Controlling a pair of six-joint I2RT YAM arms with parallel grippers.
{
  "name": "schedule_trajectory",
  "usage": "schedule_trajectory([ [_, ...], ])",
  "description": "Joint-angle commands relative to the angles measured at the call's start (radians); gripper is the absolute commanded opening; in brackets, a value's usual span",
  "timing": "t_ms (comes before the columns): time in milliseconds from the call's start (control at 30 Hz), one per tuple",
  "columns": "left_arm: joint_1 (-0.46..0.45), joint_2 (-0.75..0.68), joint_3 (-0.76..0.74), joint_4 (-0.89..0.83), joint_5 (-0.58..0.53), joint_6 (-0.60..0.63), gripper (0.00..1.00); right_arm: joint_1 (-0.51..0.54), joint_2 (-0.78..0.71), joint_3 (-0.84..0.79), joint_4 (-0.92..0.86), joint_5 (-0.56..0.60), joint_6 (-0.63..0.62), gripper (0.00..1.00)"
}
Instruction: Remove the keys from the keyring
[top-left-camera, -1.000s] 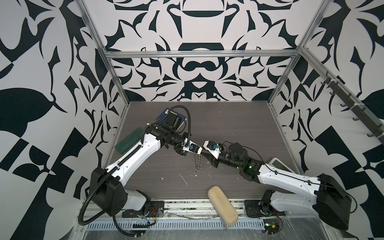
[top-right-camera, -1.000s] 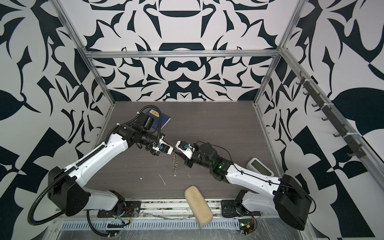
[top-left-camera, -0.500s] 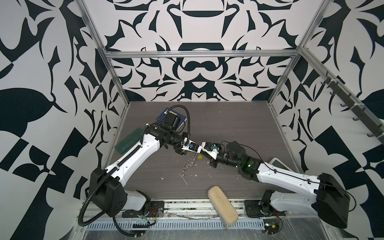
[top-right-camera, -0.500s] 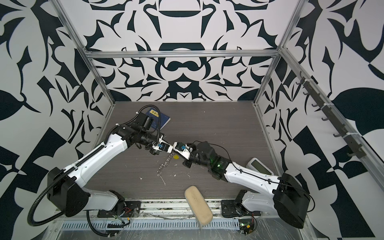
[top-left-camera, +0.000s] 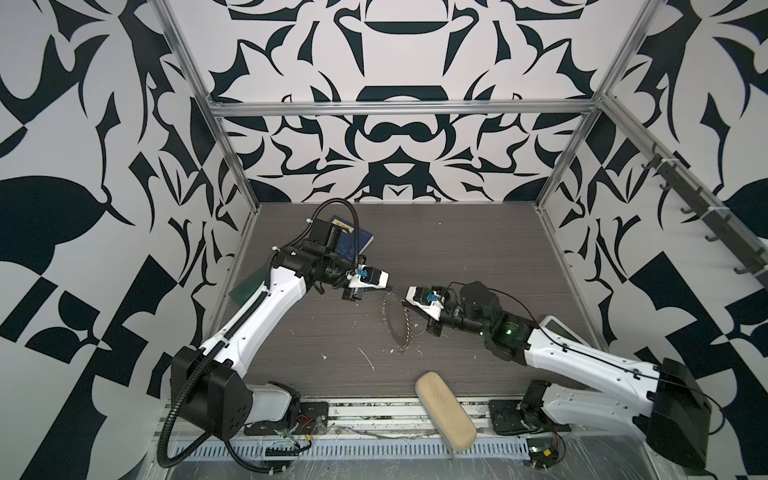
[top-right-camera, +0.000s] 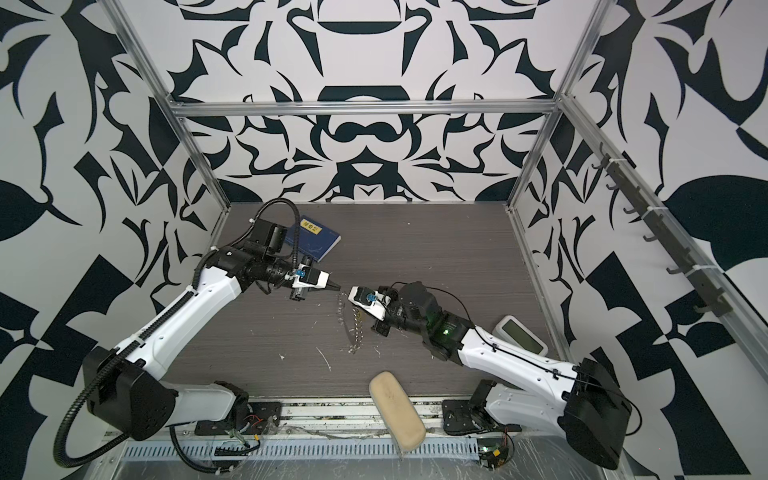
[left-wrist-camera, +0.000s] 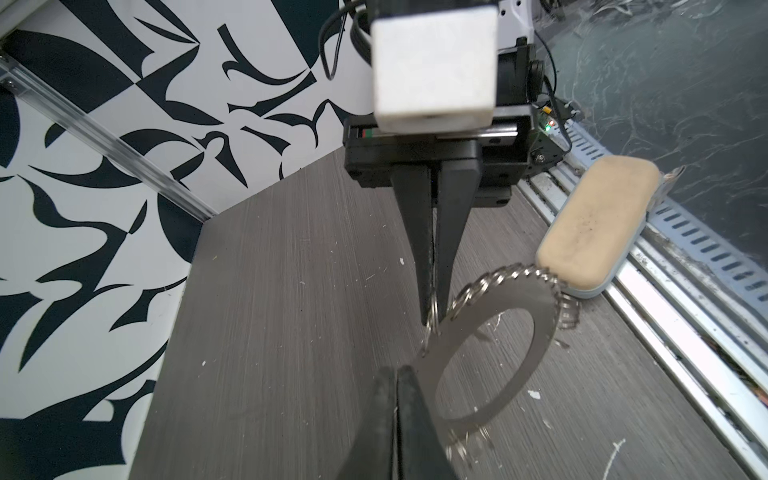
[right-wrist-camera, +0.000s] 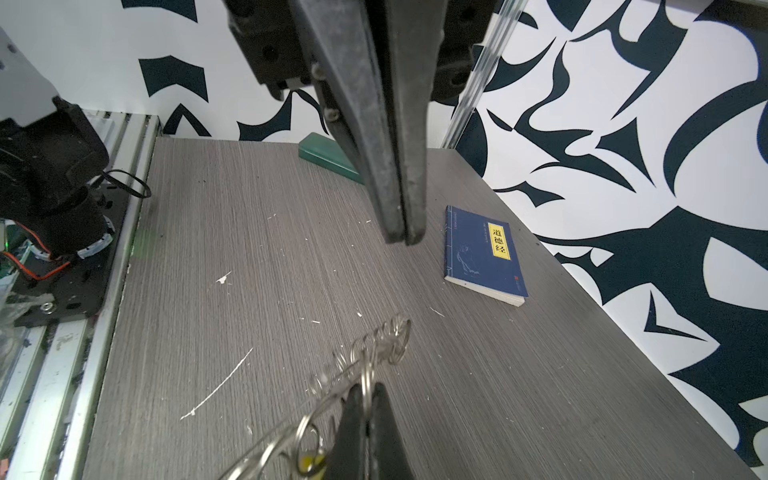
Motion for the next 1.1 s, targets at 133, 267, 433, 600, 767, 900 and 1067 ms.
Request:
schedule_trajectory([
  [133,-0.019,0.029,0.008,-0.058,0.089,-0.011,0.11,-0.002,-0.005,0.075,0.04,0.001,-0.007,0.0],
  [267,-0.035,0.026,-0.002,-0.065,0.066,-0.015,0.15,-0.002,-0.001,0.082,0.048,0.012,-0.004,0.0],
  [433,-0.048,0.032,-0.006,-0.051,0.052,-0.032,0.21,-0.002,0.019,0.097,0.051,0.012,0.006,0.0],
  [600,-0.056,0.049,-0.007,-0.004,0.038,-0.081,0.22,-0.002,0.03,0.111,0.055,0.011,0.005,0.0],
  [767,-0.062,0.072,0.002,0.002,0.029,-0.102,0.22,-0.001,0.029,0.112,0.067,0.022,0.008,0.0],
  [900,-0.07,0.085,0.011,0.002,0.009,-0.115,0.18,-0.002,0.032,0.122,0.067,0.017,0.008,0.0],
  [1067,-0.075,0.103,0.032,0.003,0.005,-0.133,0.04,-0.001,0.034,0.126,0.069,0.018,0.004,0.0],
])
